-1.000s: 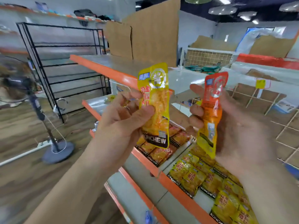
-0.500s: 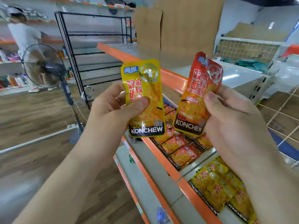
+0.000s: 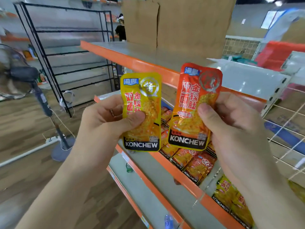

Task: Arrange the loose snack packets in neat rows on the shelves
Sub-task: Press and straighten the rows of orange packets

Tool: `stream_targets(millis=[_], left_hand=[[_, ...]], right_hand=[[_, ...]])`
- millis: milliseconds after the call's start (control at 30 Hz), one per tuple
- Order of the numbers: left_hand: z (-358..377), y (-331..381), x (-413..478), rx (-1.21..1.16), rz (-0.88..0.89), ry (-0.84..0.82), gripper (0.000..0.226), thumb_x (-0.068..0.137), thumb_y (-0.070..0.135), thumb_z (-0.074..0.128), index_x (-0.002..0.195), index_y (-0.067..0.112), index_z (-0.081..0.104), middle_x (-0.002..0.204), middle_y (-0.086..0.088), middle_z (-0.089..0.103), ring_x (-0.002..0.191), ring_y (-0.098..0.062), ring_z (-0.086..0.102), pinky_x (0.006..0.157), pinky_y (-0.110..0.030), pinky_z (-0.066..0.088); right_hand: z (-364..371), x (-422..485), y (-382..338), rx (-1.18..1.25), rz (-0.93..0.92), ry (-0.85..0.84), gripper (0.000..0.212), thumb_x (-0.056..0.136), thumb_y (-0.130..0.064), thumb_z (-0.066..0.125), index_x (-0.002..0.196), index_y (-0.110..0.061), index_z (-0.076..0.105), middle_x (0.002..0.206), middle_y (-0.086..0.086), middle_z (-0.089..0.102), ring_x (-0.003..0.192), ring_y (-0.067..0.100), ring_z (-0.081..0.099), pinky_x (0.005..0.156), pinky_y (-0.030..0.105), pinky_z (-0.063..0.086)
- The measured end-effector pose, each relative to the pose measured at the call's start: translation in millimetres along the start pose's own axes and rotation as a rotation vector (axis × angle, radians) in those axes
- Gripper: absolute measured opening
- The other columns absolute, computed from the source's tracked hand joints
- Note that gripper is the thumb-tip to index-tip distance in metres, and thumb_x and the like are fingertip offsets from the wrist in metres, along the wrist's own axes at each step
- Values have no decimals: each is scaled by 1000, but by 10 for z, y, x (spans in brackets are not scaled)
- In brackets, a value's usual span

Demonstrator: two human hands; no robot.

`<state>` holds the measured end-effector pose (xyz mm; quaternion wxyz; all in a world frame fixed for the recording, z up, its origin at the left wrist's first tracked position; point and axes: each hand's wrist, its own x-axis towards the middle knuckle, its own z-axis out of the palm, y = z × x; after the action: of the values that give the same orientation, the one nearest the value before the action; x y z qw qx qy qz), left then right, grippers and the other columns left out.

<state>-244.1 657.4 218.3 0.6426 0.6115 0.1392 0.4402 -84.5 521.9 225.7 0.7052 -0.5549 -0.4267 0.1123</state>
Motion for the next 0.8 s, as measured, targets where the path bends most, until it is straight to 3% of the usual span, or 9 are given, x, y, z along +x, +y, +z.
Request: stream_targets(millis=[233, 400, 533, 700, 800], left_hand=[[-540, -111, 241, -46, -32, -7, 20, 76, 13, 68, 90, 20, 80, 90, -7, 77, 78, -22, 74, 69, -32, 59], [-877, -119, 368, -45, -45, -54, 20, 74, 11, 73, 88, 21, 81, 87, -6, 77, 76, -21, 74, 68, -34, 60], [-1066, -235, 433, -32, -92, -73, 19, 73, 11, 71, 86, 22, 81, 85, -4, 77, 75, -21, 73, 69, -37, 61], [-1290, -363, 504, -29, -140, -93, 19, 74, 10, 68, 85, 19, 80, 86, -6, 76, 75, -21, 72, 70, -38, 62], [-1409, -455, 562, -34, -157, -87, 19, 75, 9, 66, 85, 19, 80, 86, -5, 76, 75, -20, 72, 67, -34, 61]], right_hand=[[510, -44, 234, -16, 63, 154, 16, 80, -25, 68, 93, -18, 73, 89, 8, 75, 88, 39, 69, 85, 65, 53], [817, -80, 320, -27, 95, 191, 12, 82, -18, 72, 94, -18, 74, 90, 6, 76, 86, 30, 72, 87, 60, 54], [993, -126, 416, -33, 120, 238, 8, 84, -14, 74, 88, -21, 75, 82, 5, 75, 74, 19, 68, 77, 46, 55], [1207, -160, 558, -10, 194, 299, 16, 75, -25, 73, 89, -18, 75, 84, 12, 73, 79, 48, 66, 67, 63, 55], [1305, -164, 682, -67, 247, 316, 25, 73, -32, 74, 89, -13, 72, 84, 21, 69, 75, 55, 60, 57, 66, 50]])
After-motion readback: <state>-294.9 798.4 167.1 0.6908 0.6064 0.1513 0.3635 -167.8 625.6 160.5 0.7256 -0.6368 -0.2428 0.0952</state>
